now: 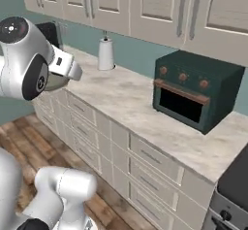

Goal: Take the smaller bowl and place it next to the appetizer plate on the dining counter , and place the larger bowl next to the plate with cooked food.

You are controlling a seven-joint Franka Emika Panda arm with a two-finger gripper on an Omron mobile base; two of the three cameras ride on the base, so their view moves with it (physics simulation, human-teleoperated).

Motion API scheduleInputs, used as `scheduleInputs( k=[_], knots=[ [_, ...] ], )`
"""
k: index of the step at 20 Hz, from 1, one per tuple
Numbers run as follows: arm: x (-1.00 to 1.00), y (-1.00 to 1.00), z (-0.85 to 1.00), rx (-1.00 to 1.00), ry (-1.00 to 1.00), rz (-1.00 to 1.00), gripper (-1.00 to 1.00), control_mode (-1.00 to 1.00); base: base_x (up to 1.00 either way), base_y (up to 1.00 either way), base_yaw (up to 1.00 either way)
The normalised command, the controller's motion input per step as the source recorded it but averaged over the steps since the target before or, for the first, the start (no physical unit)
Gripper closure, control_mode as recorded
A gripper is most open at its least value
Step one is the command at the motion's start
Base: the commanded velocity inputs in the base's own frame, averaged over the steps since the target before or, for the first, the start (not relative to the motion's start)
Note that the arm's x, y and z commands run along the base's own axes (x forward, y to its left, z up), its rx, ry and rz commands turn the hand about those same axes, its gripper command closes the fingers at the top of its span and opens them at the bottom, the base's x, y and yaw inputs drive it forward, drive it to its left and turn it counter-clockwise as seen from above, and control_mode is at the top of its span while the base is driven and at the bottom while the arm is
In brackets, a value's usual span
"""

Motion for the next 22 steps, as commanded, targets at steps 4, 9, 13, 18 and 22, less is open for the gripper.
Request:
scheduleInputs(
  k=[4,9,13,18,22],
  knots=[
    [0.00,0.00,0.00,0.00,0.00,0.00,1.00,1.00,0.78,0.68,0.56],
    [0.00,0.00,0.00,0.00,0.00,0.00,1.00,1.00,0.77,0.44,0.61],
    [0.00,0.00,0.00,0.00,0.00,0.00,1.00,1.00,0.80,0.36,0.62],
    [0.00,0.00,0.00,0.00,0.00,0.00,1.00,1.00,0.66,0.27,0.69],
    [0.00,0.00,0.00,0.00,0.00,0.00,1.00,1.00,0.78,0.24,0.66]
  ],
)
